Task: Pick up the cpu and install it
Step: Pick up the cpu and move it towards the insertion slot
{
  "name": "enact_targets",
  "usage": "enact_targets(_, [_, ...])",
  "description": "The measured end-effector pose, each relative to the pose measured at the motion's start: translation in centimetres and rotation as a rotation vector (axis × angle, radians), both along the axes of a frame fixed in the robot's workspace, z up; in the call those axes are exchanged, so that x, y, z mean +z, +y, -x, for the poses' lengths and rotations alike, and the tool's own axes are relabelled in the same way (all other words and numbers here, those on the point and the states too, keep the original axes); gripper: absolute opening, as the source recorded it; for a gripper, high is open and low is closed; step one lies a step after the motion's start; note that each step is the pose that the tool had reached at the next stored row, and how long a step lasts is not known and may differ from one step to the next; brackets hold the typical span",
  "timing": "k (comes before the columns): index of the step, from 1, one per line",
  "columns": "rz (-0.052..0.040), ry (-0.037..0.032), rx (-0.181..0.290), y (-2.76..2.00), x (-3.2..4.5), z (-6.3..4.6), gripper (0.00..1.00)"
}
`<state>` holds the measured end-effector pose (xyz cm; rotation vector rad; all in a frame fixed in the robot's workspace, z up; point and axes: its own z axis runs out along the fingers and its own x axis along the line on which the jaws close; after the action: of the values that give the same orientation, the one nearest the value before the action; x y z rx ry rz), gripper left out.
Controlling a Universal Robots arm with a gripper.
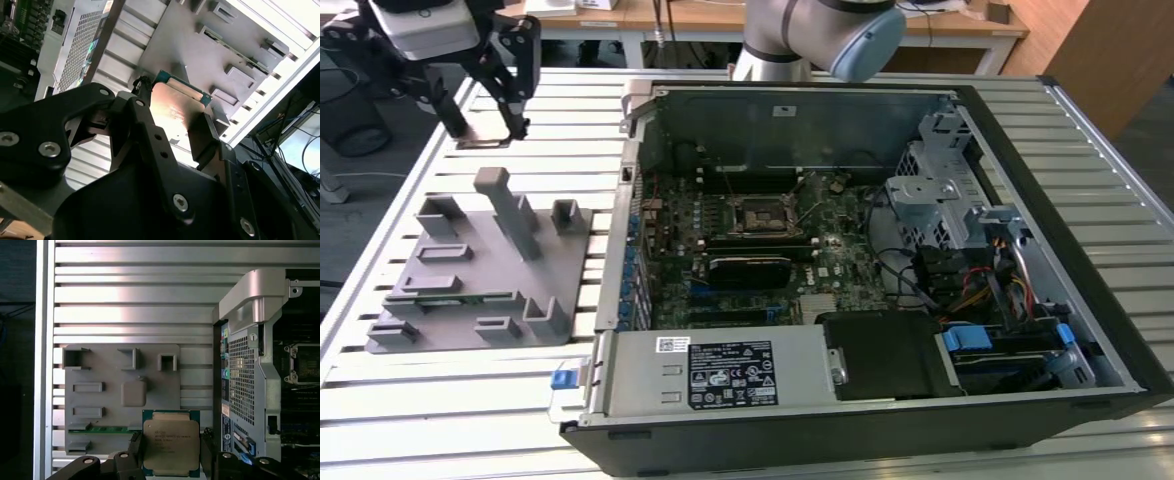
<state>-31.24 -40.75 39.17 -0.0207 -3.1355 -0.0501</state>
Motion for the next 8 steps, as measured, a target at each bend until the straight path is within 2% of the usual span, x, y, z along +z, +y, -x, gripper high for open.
enact_targets(8, [0.0,0.0,0.0,0.0,0.0,-2.1,0.54])
